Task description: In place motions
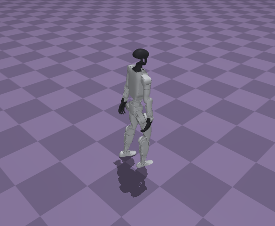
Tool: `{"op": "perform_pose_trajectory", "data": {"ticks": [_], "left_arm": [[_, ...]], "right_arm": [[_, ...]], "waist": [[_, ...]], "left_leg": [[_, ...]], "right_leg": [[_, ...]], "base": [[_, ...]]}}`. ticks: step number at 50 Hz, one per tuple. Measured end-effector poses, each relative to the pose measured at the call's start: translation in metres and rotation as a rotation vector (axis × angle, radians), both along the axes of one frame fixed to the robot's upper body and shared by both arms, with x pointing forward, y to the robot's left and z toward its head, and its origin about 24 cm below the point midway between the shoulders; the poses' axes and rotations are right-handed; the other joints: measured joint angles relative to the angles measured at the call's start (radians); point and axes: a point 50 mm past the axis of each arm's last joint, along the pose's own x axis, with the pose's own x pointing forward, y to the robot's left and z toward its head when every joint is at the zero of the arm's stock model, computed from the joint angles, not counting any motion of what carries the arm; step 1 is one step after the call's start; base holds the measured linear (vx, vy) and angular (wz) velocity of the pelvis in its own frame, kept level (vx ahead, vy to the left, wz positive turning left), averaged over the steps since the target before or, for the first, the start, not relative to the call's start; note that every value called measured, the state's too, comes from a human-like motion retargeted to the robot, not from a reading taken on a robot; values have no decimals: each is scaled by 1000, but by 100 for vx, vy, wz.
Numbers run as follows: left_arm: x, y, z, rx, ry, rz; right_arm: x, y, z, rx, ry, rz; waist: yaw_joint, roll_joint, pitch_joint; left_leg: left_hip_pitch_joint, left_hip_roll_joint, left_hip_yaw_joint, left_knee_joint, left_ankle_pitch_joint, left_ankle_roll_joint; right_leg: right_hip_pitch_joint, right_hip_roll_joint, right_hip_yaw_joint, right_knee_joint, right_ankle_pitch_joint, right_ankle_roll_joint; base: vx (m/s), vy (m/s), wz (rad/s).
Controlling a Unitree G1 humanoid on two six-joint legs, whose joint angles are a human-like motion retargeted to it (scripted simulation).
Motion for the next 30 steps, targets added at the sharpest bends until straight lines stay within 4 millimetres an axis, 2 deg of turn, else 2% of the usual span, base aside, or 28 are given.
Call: {"op": "perform_pose_trajectory", "data": {"ticks": [2,5,8,10,13,17,22,26,30], "left_arm": [[7,3,0,-4,-17,-28],[27,14,0,10,-62,-87],[49,33,2,48,-113,-144],[55,44,5,81,-126,-179],[47,51,7,116,-99,-184],[22,45,7,72,-26,-131],[1,27,5,-19,63,-151],[2,9,2,-60,58,-145],[20,-3,-3,-84,0,-148]], "right_arm": [[2,-5,1,-10,-14,-13],[11,-11,2,-46,-59,-24],[15,-13,2,-75,-82,-49],[7,-13,2,-82,-50,-71],[-17,-14,2,-88,47,-113],[-44,-16,4,-98,155,-159],[-55,-20,8,-128,206,-235],[-58,-23,10,-149,222,-327],[-64,-21,11,-157,235,-435]], "waist": [[-91,17,-4],[-186,58,41],[-218,72,88],[-210,77,96],[-159,86,81],[-133,101,65],[-177,136,66],[-215,164,54],[-248,191,15]], "left_leg": [[19,26,133,-32,-23,49],[50,49,187,-75,-26,52],[67,84,305,-86,-35,46],[91,94,402,-106,-45,47],[126,104,560,-130,-69,48],[163,122,732,-139,-110,32],[199,158,917,-136,-149,-1],[223,166,1045,-141,-171,-37],[245,159,1198,-152,-186,-76]], "right_leg": [[-24,10,20,4,17,-16],[-53,58,39,24,16,-63],[-70,4,-167,37,-48,-124],[-71,-36,-327,36,-96,-157],[-75,-85,-533,48,-163,-165],[-63,-127,-772,67,-237,-161],[2,-132,-1085,64,-305,-139],[47,-94,-1265,31,-303,-122],[43,-60,-1343,-6,-195,-147]], "base": [[-9,5,-78],[-27,5,-149],[-34,2,-245],[-23,-5,-291],[-4,-6,-333],[-3,-17,-340],[-7,-19,-293],[4,-19,-253],[14,-32,-195]]}}
